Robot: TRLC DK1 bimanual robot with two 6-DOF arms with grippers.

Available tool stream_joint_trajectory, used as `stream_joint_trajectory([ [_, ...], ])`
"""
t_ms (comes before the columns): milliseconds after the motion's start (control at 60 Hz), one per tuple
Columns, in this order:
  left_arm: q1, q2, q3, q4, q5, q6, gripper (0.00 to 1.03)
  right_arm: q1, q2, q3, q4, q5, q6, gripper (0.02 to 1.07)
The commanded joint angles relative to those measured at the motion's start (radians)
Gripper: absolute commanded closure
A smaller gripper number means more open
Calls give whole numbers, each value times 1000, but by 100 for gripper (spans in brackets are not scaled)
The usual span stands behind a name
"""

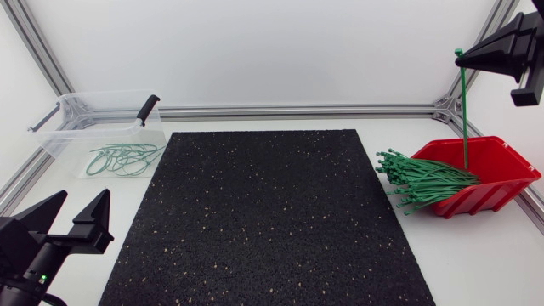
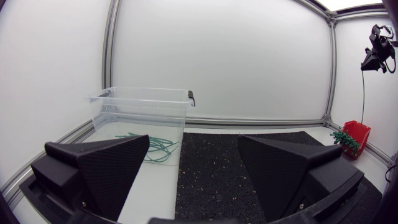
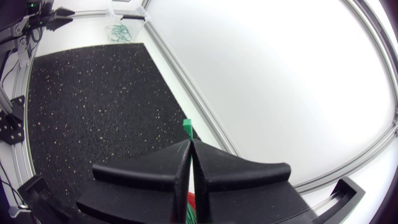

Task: Take a green cable tie from the red box, thread the tail through the head to close it, then place it in the transparent bin on the left.

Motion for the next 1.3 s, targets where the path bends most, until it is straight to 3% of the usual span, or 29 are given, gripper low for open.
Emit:
stream_joint_trajectory([
  [0,-6,7,-39,-19,-4,-13,4,9,-29,58,31,-27,132,101],
  [250,-7,7,-41,-19,-4,-13,4,58,-46,121,64,-18,387,101],
  [383,-7,9,-39,-19,-4,-13,4,141,14,224,-111,-12,433,101],
  [783,-19,10,-39,-19,-4,-13,4,431,103,127,-155,71,612,101],
  [1017,-24,10,-39,-27,-4,-12,4,501,189,76,-152,-47,784,101],
  [1200,-45,9,-38,-30,-4,-16,4,509,233,36,-134,-228,869,101],
  [1283,-45,10,-39,-30,-4,-18,4,524,227,13,-88,-262,905,101],
])
